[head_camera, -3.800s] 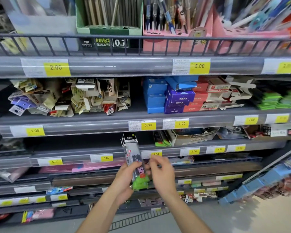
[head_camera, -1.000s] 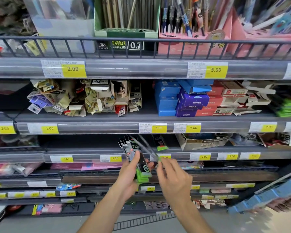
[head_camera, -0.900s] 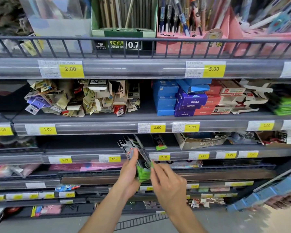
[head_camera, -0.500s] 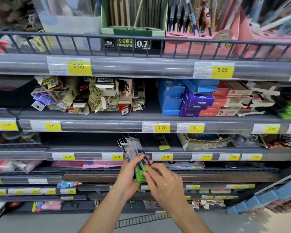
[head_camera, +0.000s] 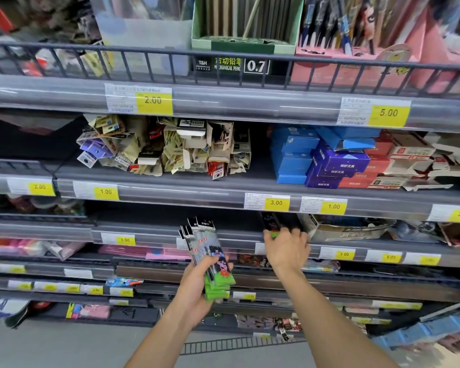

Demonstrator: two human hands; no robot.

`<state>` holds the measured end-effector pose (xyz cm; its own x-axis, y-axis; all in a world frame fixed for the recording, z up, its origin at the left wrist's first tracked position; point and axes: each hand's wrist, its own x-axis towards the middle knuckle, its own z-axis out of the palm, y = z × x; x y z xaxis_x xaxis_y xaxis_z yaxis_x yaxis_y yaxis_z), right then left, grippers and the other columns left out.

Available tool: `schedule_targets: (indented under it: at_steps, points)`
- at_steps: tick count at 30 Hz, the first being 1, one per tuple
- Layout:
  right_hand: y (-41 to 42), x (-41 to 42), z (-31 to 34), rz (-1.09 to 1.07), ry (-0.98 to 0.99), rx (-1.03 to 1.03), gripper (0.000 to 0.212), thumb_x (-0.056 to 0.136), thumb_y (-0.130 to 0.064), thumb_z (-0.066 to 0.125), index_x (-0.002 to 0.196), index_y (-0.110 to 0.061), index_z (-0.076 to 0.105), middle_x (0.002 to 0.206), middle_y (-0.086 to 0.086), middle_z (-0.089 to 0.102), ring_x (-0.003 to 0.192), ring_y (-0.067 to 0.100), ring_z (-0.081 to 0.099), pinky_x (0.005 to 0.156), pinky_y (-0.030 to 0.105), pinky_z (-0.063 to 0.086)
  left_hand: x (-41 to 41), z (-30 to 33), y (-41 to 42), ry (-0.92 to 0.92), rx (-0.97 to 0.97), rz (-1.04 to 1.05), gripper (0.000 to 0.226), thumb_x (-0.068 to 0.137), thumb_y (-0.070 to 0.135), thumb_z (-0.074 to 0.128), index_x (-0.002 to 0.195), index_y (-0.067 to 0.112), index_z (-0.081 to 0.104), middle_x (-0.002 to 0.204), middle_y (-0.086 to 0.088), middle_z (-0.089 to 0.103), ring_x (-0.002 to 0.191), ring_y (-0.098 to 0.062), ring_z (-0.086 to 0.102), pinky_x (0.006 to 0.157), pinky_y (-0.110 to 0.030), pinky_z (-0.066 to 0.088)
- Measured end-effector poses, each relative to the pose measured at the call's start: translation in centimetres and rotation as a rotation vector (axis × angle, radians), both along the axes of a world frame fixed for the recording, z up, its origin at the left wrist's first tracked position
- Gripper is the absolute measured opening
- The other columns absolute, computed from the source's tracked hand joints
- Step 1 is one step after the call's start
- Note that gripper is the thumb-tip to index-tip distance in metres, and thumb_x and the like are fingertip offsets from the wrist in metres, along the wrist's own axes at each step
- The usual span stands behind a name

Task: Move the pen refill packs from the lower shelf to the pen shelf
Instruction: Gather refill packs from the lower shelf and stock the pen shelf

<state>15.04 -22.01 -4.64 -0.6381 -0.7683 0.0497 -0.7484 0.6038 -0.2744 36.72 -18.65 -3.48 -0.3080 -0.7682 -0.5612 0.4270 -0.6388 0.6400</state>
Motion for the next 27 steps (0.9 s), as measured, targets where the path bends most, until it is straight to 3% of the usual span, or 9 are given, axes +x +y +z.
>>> schedule_targets:
  at_steps: [3, 7, 12, 15, 21, 24, 27]
  points:
    - [-1.0, 1.2, 0.0, -0.043, -0.003, 0.019, 0.058, 0.09, -0.065, 0.053, 0.109, -0.014, 0.075, 0.123, 0.012, 0.066, 0.12, 0.033, 0.05, 0.095, 0.046, 0.041, 0.7, -0.1, 0.0, -0.02, 0.004, 0.007, 0.039, 0.096, 0.016, 0.067, 0.133, 0.002, 0.065, 0.106, -0.024, 0.077, 0.08, -0.029, 0.076, 0.062, -0.035, 0.062]
    - [-1.8, 1.6, 0.6, -0.062, -0.04, 0.011, 0.044, 0.087, -0.055, 0.061, 0.098, -0.015, 0.075, 0.114, 0.012, 0.069, 0.115, 0.033, 0.054, 0.092, 0.045, 0.042, 1.0, 0.0, -0.3, -0.035, 0.004, 0.002, 0.048, 0.093, 0.018, 0.07, 0.137, 0.0, 0.062, 0.109, -0.026, 0.076, 0.078, -0.03, 0.075, 0.063, -0.036, 0.06]
    - [-2.6, 1.5, 1.8, -0.118, -0.12, 0.042, 0.04, 0.084, -0.048, 0.068, 0.105, -0.013, 0.072, 0.118, 0.012, 0.068, 0.115, 0.033, 0.057, 0.094, 0.043, 0.043, 0.9, 0.4, -0.4, -0.026, -0.007, -0.005, 0.044, 0.096, 0.015, 0.067, 0.137, 0.0, 0.062, 0.109, -0.027, 0.076, 0.08, -0.03, 0.075, 0.063, -0.035, 0.061]
    - [-2.4, 1.6, 2.0, -0.103, -0.144, -0.008, 0.024, 0.085, -0.034, 0.07, 0.092, -0.011, 0.073, 0.112, 0.014, 0.065, 0.097, 0.033, 0.063, 0.089, 0.04, 0.05, 1.0, 0.7, -0.4, -0.028, -0.006, -0.015, 0.043, 0.097, 0.015, 0.066, 0.138, 0.002, 0.061, 0.114, -0.028, 0.075, 0.083, -0.03, 0.076, 0.063, -0.036, 0.062]
    - [-2.0, 1.1, 0.9, -0.117, -0.455, -0.275, 0.017, 0.089, -0.01, 0.07, 0.095, 0.006, 0.071, 0.12, 0.021, 0.057, 0.095, 0.037, 0.059, 0.088, 0.04, 0.051, 1.0, 0.4, -0.5, -0.033, 0.004, -0.032, 0.042, 0.098, 0.015, 0.066, 0.138, 0.003, 0.061, 0.117, -0.028, 0.075, 0.087, -0.029, 0.077, 0.066, -0.037, 0.063]
    - [-1.2, 0.8, 1.2, -0.182, -0.603, -0.449, 0.016, 0.088, -0.012, 0.075, 0.094, 0.0, 0.067, 0.112, 0.019, 0.058, 0.095, 0.034, 0.059, 0.086, 0.036, 0.049, 0.7, 0.3, -0.5, -0.044, 0.01, -0.034, 0.043, 0.098, 0.016, 0.067, 0.139, 0.005, 0.06, 0.117, -0.028, 0.076, 0.088, -0.029, 0.076, 0.066, -0.037, 0.063]
    - [1.1, 1.4, 2.6, -0.267, -0.952, -0.645, 0.019, 0.085, -0.01, 0.08, 0.096, -0.013, 0.064, 0.097, 0.009, 0.068, 0.089, 0.029, 0.066, 0.079, 0.036, 0.053, 0.2, 0.5, -0.5, -0.052, 0.007, -0.042, 0.043, 0.097, 0.016, 0.068, 0.138, 0.005, 0.061, 0.117, -0.028, 0.076, 0.088, -0.029, 0.076, 0.064, -0.037, 0.062]
